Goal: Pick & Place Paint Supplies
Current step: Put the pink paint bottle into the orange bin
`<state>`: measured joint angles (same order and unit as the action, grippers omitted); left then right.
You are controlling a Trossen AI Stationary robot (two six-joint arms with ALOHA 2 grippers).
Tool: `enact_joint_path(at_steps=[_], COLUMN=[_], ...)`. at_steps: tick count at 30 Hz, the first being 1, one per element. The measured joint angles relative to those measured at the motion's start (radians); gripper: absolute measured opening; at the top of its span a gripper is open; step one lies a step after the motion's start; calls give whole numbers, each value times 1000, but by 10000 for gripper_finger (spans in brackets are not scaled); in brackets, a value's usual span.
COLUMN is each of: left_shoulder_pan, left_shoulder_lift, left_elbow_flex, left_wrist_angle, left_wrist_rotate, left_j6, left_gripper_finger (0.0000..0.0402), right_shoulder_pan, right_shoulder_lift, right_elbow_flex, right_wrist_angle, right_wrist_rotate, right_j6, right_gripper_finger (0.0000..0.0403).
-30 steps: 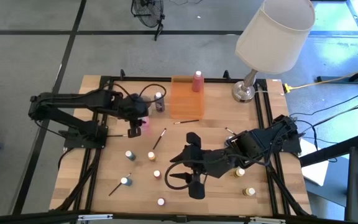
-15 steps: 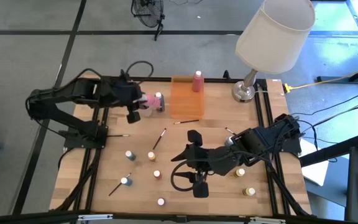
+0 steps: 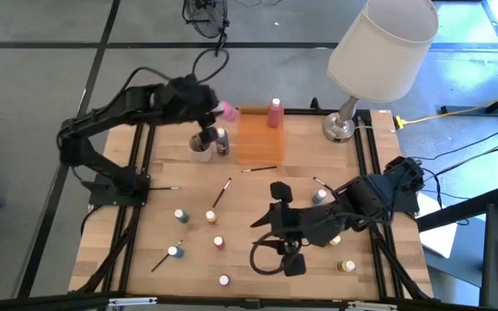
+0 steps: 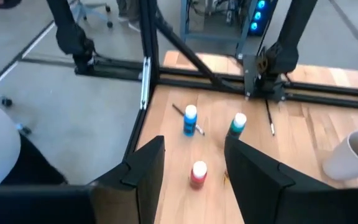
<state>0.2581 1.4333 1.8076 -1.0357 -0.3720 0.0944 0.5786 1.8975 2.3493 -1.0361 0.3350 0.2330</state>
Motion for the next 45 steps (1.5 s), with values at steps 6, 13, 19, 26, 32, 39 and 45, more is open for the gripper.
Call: enact_joint_path(at_steps=[6, 13, 19, 26, 32, 39, 45], left_shoulder_pan=[98, 215, 299, 355, 360, 359, 366], left_shoulder_lift=[133, 256, 350, 431, 484, 539, 566], left_elbow_flex=[136, 226, 239, 240, 240, 241, 241], left_wrist_angle=[-1, -11, -5, 55, 79, 108, 121], left_wrist_rotate=[140, 256, 348, 460, 488, 525, 517], left_j6=[11, 47, 85, 92, 111, 112, 137], left_gripper_finger=[119, 119, 119, 119, 119, 119, 119], right_shoulder_pan=[5, 5, 4, 1, -19, -29, -29], right_shoulder_lift=[-6, -28, -67, -69, -80, -80, -80], right_elbow_flex=[0, 0, 0, 0, 0, 0, 0], right_wrist_angle=[-29, -84, -117, -159, -187, -202, -223], right_wrist_rotate=[-3, 44, 118, 205, 216, 215, 219], right_j6=[21, 13, 21, 20, 21, 22, 51], right_gripper_finger=[171, 171, 171, 171, 171, 171, 171])
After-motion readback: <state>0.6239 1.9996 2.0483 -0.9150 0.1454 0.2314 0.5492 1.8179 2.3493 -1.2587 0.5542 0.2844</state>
